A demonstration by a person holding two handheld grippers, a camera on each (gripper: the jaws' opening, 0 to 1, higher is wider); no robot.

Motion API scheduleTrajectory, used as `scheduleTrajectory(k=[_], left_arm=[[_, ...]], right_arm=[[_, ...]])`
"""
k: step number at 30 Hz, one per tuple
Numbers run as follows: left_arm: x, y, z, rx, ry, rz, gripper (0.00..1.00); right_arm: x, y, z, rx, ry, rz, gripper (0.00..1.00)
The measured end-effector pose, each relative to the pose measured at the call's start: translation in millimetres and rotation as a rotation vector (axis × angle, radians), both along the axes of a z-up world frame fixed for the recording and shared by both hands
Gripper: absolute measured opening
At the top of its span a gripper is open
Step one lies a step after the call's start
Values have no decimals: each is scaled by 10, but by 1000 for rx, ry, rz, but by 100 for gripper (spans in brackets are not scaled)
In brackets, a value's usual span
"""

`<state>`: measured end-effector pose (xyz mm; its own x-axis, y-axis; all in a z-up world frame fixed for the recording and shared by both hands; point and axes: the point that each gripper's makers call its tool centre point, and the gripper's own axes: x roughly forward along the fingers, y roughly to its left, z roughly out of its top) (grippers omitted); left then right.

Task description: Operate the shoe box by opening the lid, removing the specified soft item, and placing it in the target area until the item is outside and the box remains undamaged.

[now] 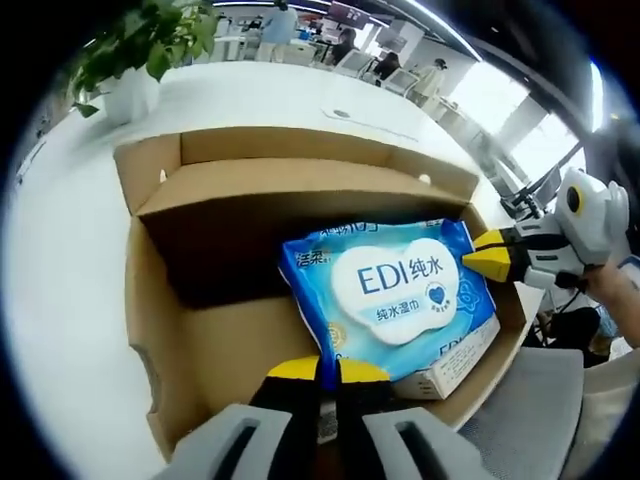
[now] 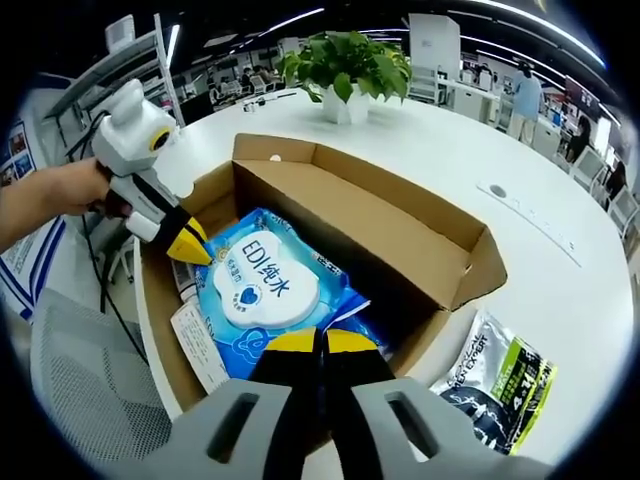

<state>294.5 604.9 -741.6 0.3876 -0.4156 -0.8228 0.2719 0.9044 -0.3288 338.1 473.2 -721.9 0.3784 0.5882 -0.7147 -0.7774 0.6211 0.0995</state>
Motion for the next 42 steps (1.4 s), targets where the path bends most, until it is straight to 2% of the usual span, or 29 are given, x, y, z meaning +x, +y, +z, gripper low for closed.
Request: scheduleTrajectory(k=[13,27,31,39,42], left_arm=[[-44,-2,188,4,-58,20,2],[-14,-12,570,4,-143,36,2],[19,-81,699,-9,-168,40,2],[61,-298,820,-15,-181,4,2],[86,-376,860,-9,-190,-7,1]], right_arm=[[-7,-19,131,20,-24,-4,0],[41,-57,460,109,-44,-50,0],[72,-125,553,119,-56,-66,0],[117,-343,710,129,-70,-104,0],[128,-422,778,162,-58,-136,0]])
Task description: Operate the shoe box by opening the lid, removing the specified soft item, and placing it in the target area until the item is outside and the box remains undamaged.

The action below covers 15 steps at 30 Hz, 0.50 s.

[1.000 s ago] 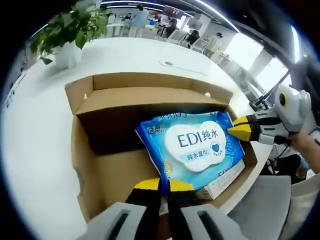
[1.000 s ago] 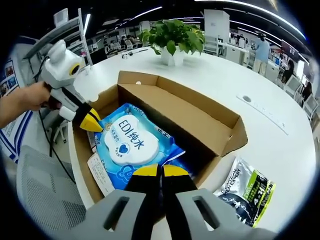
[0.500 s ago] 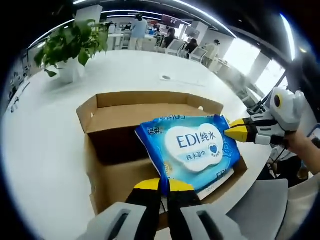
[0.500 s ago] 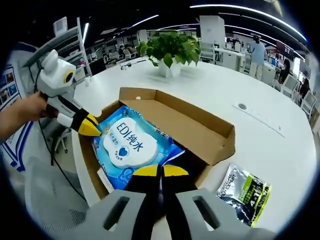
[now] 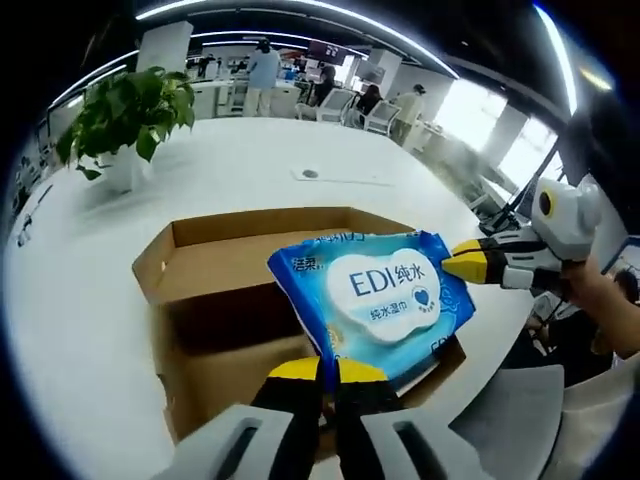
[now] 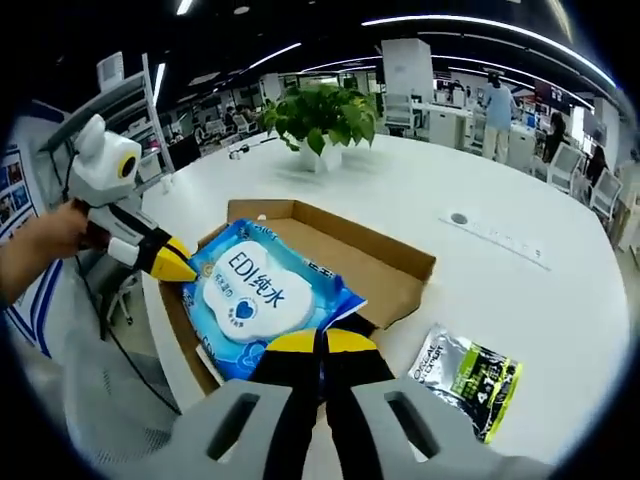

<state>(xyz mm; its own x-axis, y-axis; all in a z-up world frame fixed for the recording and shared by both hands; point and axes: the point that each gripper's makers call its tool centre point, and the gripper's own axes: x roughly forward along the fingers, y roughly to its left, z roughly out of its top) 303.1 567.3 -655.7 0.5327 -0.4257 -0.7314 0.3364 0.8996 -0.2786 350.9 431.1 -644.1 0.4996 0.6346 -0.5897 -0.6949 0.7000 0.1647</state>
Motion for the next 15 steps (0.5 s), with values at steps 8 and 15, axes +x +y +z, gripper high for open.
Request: scheduleTrajectory(k=[8,15], left_arm=[[77,-239,62,-7,-8,-34,1],[145,-426,100,-15,-15,-58,1]], right_arm=[[33,-236,67,-12,-9,-33,0],[73,-433,110,7,8,-82,0]])
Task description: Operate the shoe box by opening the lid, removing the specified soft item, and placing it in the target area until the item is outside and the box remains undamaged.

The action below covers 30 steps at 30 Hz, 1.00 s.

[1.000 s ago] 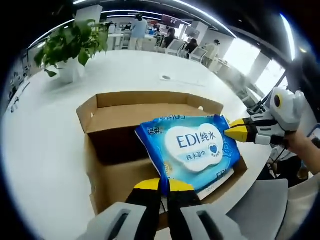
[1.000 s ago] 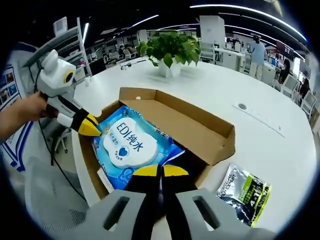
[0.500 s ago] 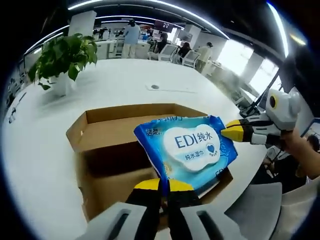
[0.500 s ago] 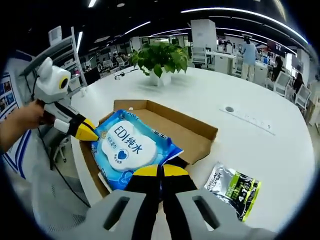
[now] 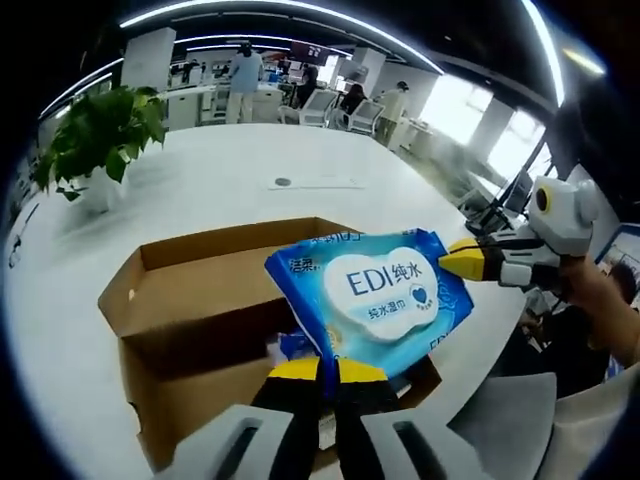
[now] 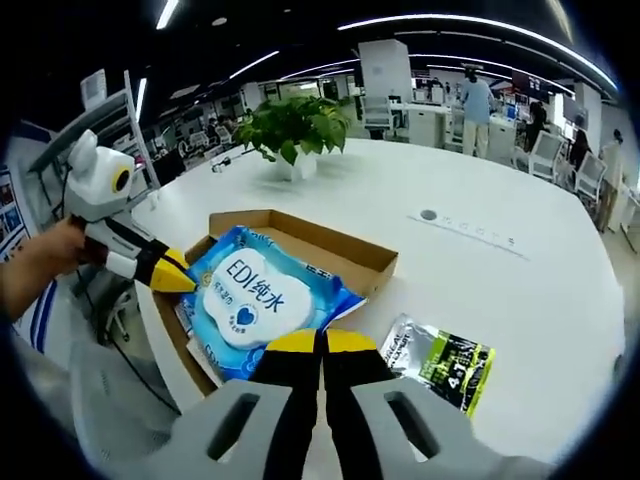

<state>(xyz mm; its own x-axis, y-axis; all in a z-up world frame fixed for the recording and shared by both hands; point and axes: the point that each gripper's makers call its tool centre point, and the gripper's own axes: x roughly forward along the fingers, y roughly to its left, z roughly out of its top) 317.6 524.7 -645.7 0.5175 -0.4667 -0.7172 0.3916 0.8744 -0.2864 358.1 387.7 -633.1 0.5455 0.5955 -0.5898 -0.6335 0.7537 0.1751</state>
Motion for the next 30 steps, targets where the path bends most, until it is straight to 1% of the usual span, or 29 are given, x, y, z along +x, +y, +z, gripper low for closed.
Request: scheduleTrajectory(k=[5,12,15,30], left_arm=[[64,-157,24,-14,-2,-15,1],[120,-395,41,-27,-3,-42,1],[181,-485,38,-32,-4,-55,1],[309,-920,23,-45,2,-106,2]], right_arm=[[46,-161,40,-8,-9,-22,0],[112,-401,40,-14,-5,-62,0],[141,-506,40,-15,-3,-79,0],[243,-933,40,-31,1,-137,0]])
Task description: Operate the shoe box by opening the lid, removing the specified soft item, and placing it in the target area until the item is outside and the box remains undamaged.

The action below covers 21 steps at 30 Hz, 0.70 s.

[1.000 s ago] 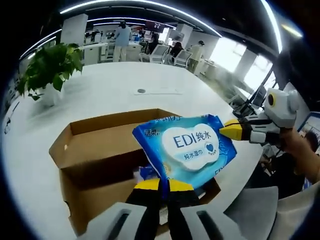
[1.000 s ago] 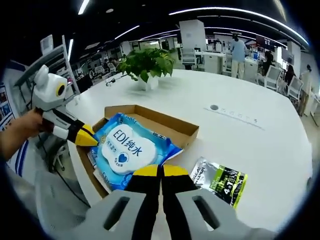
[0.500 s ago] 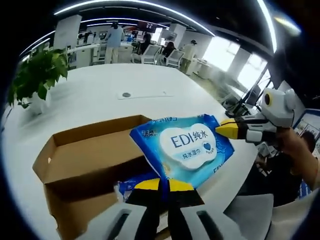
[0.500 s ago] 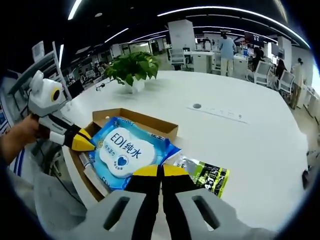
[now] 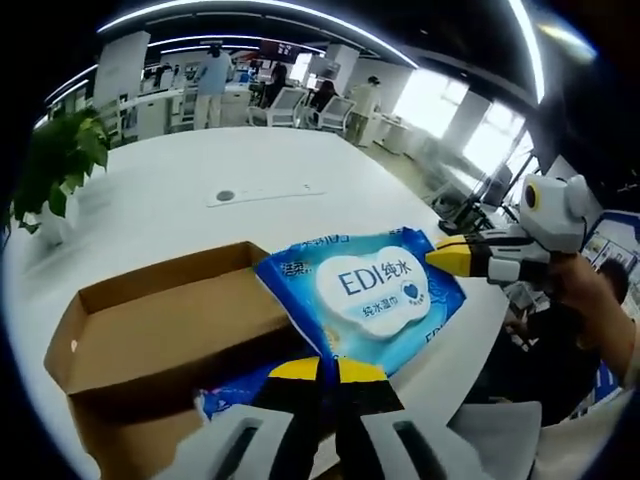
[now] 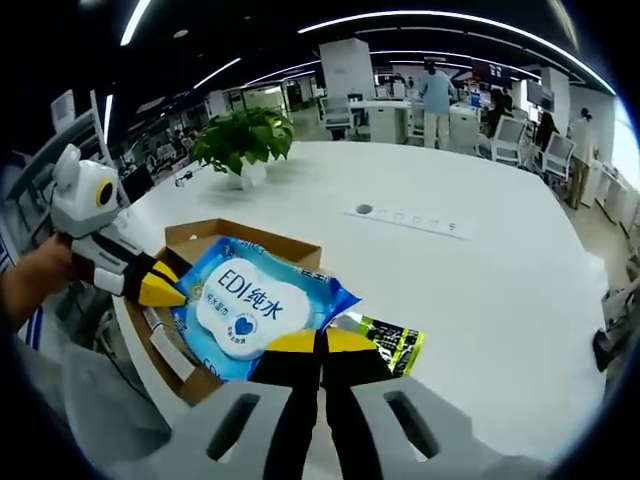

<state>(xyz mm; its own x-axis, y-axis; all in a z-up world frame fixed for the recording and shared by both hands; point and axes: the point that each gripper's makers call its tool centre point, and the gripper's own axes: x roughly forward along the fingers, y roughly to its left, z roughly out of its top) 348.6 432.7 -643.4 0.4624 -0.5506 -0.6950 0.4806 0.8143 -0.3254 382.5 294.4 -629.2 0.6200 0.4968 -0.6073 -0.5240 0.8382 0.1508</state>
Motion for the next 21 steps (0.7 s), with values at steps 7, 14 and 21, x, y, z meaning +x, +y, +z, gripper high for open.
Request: scheduleTrajectory(k=[7,14,21], left_arm=[[25,-207,-43,-8,8,-22,2],[99,-400,-40,-7,-1,-57,2],[164,-544,-97,2,2,-93,2]], right_arm=[[40,-199,-25,-15,4,-15,0],[99,-380,-8,-22,3,-44,0],[160,-523,-82,-34,10,-64,0]])
